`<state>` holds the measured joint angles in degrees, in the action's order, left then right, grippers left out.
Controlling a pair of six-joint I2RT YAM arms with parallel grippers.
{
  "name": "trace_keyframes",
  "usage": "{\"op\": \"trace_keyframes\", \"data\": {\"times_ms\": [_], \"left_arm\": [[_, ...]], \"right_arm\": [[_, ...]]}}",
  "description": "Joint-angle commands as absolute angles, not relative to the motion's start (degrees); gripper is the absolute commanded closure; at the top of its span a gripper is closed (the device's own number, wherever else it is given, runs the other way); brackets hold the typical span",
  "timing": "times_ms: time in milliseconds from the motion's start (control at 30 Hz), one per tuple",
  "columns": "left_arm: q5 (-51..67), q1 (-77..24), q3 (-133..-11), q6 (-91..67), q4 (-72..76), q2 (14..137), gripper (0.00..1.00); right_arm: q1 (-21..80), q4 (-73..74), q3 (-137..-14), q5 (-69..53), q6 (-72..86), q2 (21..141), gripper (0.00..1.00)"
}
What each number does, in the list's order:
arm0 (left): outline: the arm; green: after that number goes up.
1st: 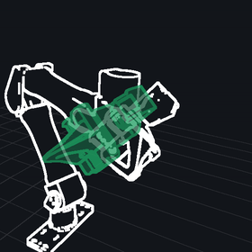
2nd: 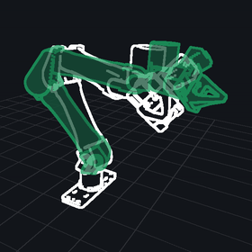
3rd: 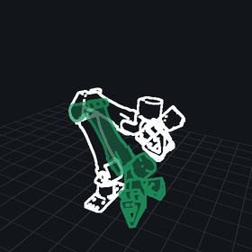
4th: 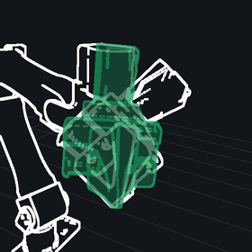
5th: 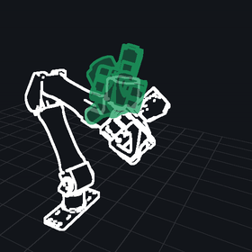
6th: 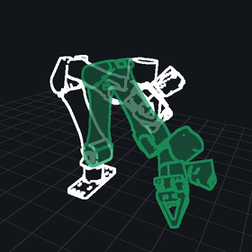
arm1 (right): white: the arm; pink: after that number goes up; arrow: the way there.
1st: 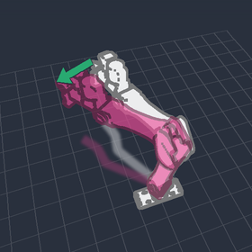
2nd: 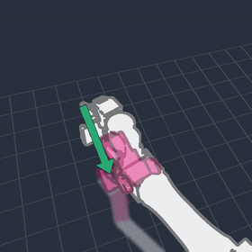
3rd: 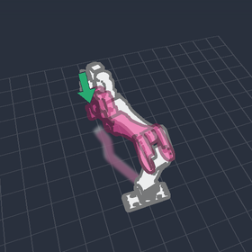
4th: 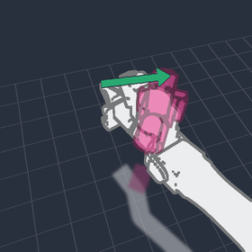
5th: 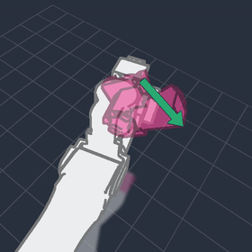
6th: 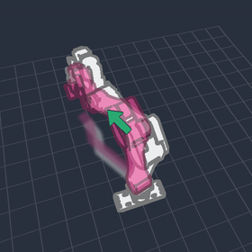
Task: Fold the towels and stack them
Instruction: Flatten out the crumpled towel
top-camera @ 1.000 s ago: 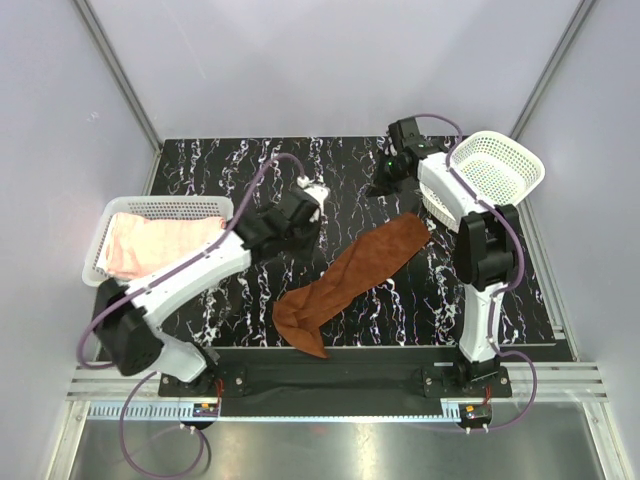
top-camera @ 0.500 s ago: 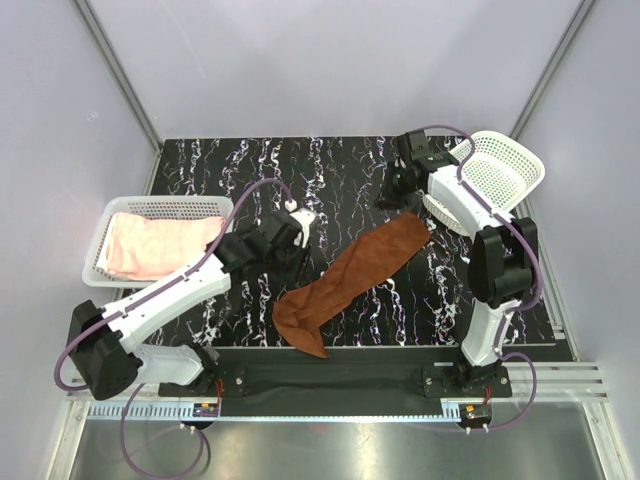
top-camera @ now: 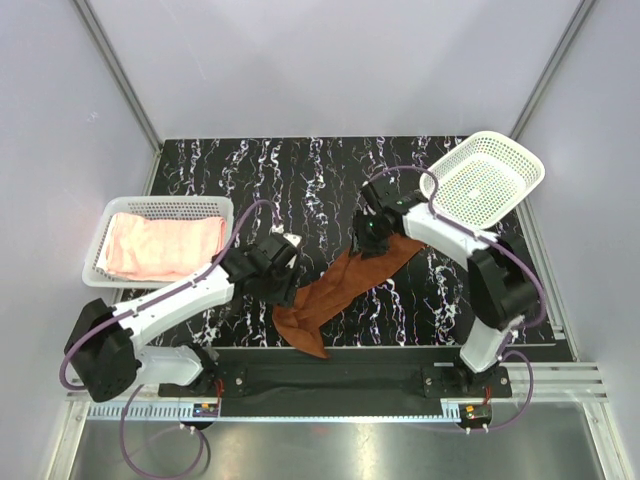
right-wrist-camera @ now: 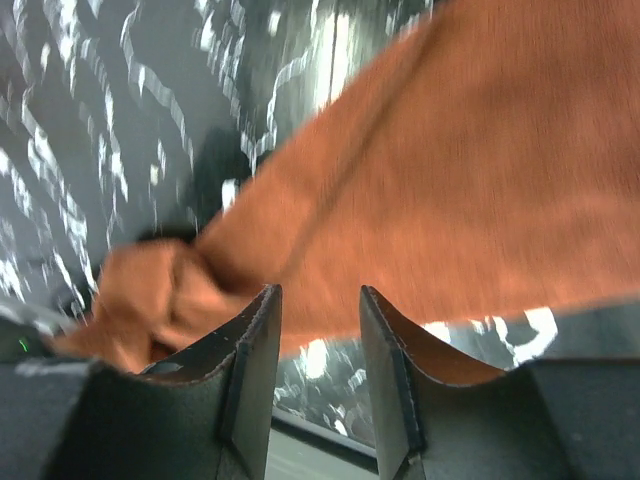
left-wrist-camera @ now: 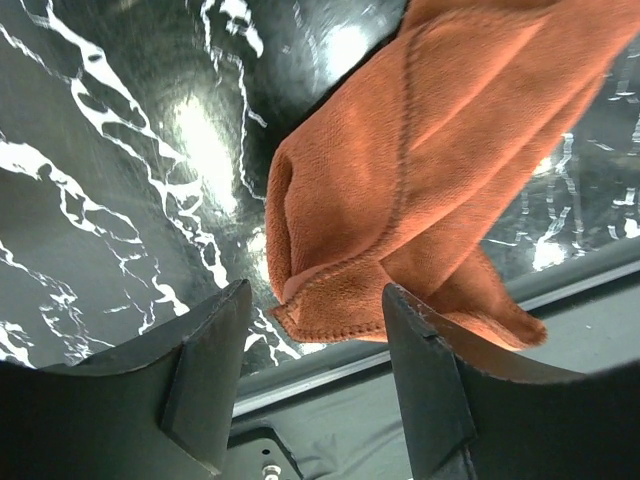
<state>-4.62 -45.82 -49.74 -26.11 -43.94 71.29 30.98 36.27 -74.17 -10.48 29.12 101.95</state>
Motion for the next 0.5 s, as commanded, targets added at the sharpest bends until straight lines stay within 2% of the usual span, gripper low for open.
{"op": "trace_keyframes", "data": {"times_ms": [0,133,167,267,300,400,467], "left_arm": [[-4.8,-45.1,-48.2,-29.2,-40.0,72.3,0.4],[-1.8,-44.6,-48.2,-29.7,-38.5,73.5,0.49],[-1.9,-44.6,-48.5,-29.9,-39.0,73.7,0.57],[-2.5,-44.0,-49.4,-29.5,-39.6,73.9,0.72],[-2.2,-43.6,-49.6,-29.4,-39.9,74.1,0.84],[-0.4,-42.4,-49.6,-28.7,-39.8,74.5,1.0],[1.6,-41.8,-49.7,-28.6,-40.2,74.7,1.0]], "right_arm": [[31.6,29.4,-67.6,-11.9,23.5,89.7,0.55],[35.7,18.1,-52.7,-18.0,24.7,77.0,0.53],[36.8,16.3,-50.4,-18.5,25.7,75.3,0.52],[41.5,10.4,-42.9,-18.9,28.0,70.4,0.52],[42.7,8.5,-41.2,-18.7,28.7,69.4,0.52],[50.8,0.6,-34.3,-13.6,29.4,66.4,0.48],[54.2,-6.0,-30.4,-9.8,29.4,66.1,0.43]]}}
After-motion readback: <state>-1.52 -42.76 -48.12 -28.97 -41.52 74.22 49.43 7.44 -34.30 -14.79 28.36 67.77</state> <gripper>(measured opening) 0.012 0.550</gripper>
